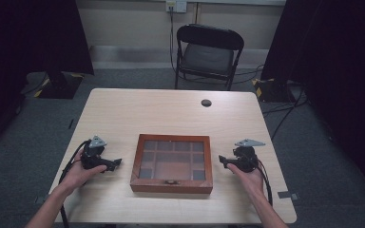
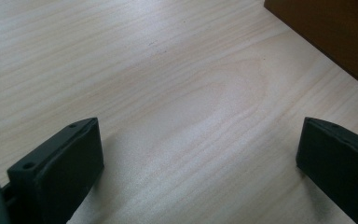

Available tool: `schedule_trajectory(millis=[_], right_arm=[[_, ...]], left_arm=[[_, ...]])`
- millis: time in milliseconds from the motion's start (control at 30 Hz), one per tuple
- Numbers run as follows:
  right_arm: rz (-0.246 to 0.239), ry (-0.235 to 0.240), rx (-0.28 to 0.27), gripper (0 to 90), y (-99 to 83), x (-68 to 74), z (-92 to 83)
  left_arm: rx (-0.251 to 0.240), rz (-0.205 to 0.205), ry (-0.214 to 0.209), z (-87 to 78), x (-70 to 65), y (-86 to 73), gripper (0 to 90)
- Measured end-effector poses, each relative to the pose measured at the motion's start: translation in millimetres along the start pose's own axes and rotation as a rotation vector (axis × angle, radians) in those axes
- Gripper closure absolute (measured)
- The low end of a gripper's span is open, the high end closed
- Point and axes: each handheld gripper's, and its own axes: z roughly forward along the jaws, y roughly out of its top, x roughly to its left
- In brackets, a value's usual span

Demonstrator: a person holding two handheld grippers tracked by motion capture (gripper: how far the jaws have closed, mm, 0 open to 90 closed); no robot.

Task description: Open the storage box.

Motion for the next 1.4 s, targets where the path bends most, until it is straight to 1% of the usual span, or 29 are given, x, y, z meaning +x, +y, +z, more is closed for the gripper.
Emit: schedule_trajectory(millis=[33, 67, 133, 167, 200, 233, 267, 333, 367, 400, 433, 467, 533, 567, 633, 767, 800, 833, 933, 1167, 1233, 1300, 1400], right_arm=[[-0.002, 0.015, -0.001, 31.3, 0.9, 1.7, -0.9], [-0.004, 0.029, 0.014, 32.7, 2.2, 3.5, -1.5], [-0.02, 0.053, 0.034, 37.7, 5.3, 7.0, -2.7], [-0.026, 0.05, 0.034, 39.4, 6.4, 9.1, -3.8], [-0.035, 0.051, 0.032, 40.2, 7.7, 11.4, -5.0], [-0.045, 0.066, 0.029, 41.8, 9.5, 13.0, -6.1], [-0.038, 0.079, 0.02, 42.6, 11.3, 14.5, -7.7], [-0.042, 0.111, 0.002, 45.7, 14.4, 17.6, -11.8], [-0.046, 0.119, -0.002, 47.8, 15.3, 19.7, -13.7], [-0.055, 0.139, 0.005, 52.5, 16.0, 21.4, -15.0], [-0.062, 0.161, 0.001, 52.7, 17.2, 23.0, -16.8], [-0.067, 0.161, -0.014, 53.1, 18.9, 25.2, -20.2], [-0.078, 0.192, -0.032, 53.4, 22.4, 28.2, -25.5], [-0.08, 0.205, -0.037, 54.1, 23.2, 29.8, -27.2], [-0.099, 0.228, -0.036, 54.8, 24.7, 33.8, -29.6], [-0.109, 0.269, -0.049, 56.0, 28.5, 40.0, -33.0], [-0.109, 0.269, -0.049, 56.0, 28.5, 40.0, -33.0], [-0.109, 0.291, -0.057, 56.7, 30.9, 42.6, -35.2], [-0.112, 0.318, -0.072, 56.8, 34.5, 47.3, -39.2], [-0.133, 0.368, -0.06, 56.8, 40.7, 57.5, -41.4], [-0.132, 0.382, -0.059, 54.7, 44.4, 59.9, -41.5], [-0.145, 0.394, -0.059, 54.9, 48.9, 62.9, -41.6], [-0.17, 0.408, -0.045, 53.6, 55.5, 70.2, -40.8]], left_arm=[[0.0, -0.001, 0.0, 0.0, 0.0, 0.0, 0.0], [0.0, -0.001, 0.0, 0.0, 0.0, 0.0, 0.0], [-0.002, -0.003, 0.0, 0.1, -0.2, 0.0, 0.0], [-0.001, -0.001, 0.0, 0.0, -0.1, 0.0, 0.0], [-0.002, -0.003, 0.0, 0.1, -0.1, 0.0, 0.0], [0.0, -0.001, 0.0, 0.0, -0.1, 0.0, 0.0], [0.0, -0.001, 0.0, 0.0, -0.1, 0.0, 0.0], [0.0, -0.001, 0.0, 0.0, -0.1, 0.0, 0.0], [-0.001, -0.001, 0.0, 0.0, -0.1, 0.0, 0.0], [0.0, 0.0, 0.0, 0.0, 0.0, 0.0, 0.0], [-0.002, -0.003, 0.0, 0.1, -0.2, 0.0, 0.0], [-0.001, -0.002, 0.0, 0.0, -0.1, 0.0, 0.0], [0.0, 0.0, 0.0, 0.0, 0.0, 0.0, 0.0], [-0.001, -0.001, 0.0, 0.0, -0.1, 0.0, 0.0], [0.0, -0.001, 0.0, 0.0, -0.1, 0.0, 0.0], [-0.002, -0.002, 0.0, 0.1, -0.1, 0.0, 0.0], [-0.002, -0.002, 0.0, 0.1, -0.1, 0.0, 0.0], [-0.002, -0.003, 0.0, 0.1, -0.2, 0.0, 0.0], [-0.002, -0.002, 0.0, 0.1, -0.1, 0.0, 0.0], [-0.001, -0.002, 0.0, 0.0, -0.1, 0.0, 0.0], [-0.002, -0.003, 0.0, 0.1, -0.2, 0.0, 0.0], [0.001, 0.001, 0.0, 0.0, 0.0, 0.0, 0.0], [0.0, -0.001, 0.0, 0.0, 0.0, 0.0, 0.0]])
